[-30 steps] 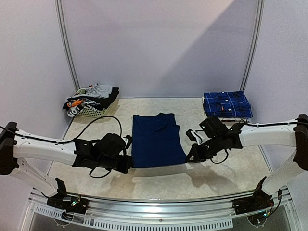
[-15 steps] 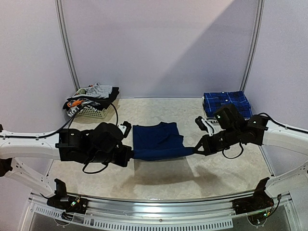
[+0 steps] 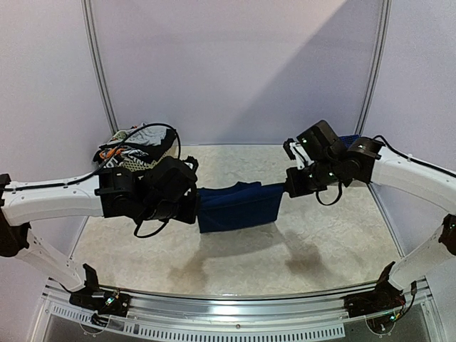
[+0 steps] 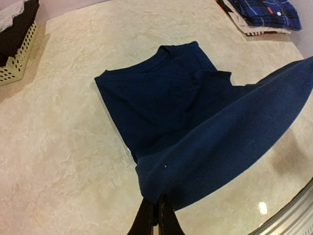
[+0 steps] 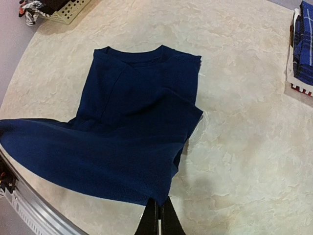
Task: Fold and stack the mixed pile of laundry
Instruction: Fold the 2/3-rectangle-folded T-shirt at the center of the board, then smooth out the square-folded T-shirt at the center of the board.
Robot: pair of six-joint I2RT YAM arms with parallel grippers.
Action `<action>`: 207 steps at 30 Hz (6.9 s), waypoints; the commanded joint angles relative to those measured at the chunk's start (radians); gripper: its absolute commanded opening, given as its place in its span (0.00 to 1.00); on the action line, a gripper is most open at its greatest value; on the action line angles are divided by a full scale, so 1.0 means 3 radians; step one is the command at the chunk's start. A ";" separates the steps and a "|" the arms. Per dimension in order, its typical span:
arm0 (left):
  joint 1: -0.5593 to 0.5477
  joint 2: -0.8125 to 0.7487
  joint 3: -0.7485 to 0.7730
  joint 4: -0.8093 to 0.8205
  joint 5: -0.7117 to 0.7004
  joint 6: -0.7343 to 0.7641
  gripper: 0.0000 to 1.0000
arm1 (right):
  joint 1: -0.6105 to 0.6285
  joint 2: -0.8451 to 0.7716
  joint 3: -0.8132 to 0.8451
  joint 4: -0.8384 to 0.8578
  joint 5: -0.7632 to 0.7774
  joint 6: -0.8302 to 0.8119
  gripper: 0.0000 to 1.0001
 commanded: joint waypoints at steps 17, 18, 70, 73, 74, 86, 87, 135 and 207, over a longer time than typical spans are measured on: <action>0.1025 0.0896 0.0581 0.0084 0.0471 0.0643 0.00 | -0.0575 0.1530 0.1495 -0.0261 0.0206 -0.0436 0.00; 0.1057 0.0952 0.0625 0.0075 0.0462 0.0658 0.00 | -0.0602 0.1603 0.1544 -0.0260 0.0185 -0.0454 0.00; 0.1817 0.2492 0.1785 0.0102 0.0277 0.0919 0.63 | -0.1030 0.3253 0.3267 -0.0067 -0.0477 -0.0606 0.62; 0.1788 0.2177 0.1577 0.0256 0.0219 0.0948 0.75 | -0.1032 0.3030 0.3197 -0.0056 -0.0449 -0.0610 0.68; 0.1767 0.2078 0.1496 0.0329 0.0197 0.0973 0.77 | -0.1032 0.2934 0.3103 -0.0030 -0.0465 -0.0606 0.68; 0.1372 0.1945 0.1321 0.0808 0.1075 0.1416 0.50 | -0.0902 0.1943 0.1152 0.1161 -0.2031 -0.0448 0.46; 0.1363 0.1979 0.1344 0.0836 0.1163 0.1420 0.49 | -0.0882 0.1944 0.1075 0.1240 -0.2141 -0.0440 0.42; 0.0856 0.1697 0.0676 0.1021 0.0906 0.1028 0.42 | -0.1045 0.2828 0.2016 0.0725 -0.2487 -0.0559 0.40; 0.0610 0.2145 0.0531 0.1187 0.1287 0.1179 0.29 | -0.0701 0.1316 -0.1421 0.2161 -0.1937 0.0164 0.29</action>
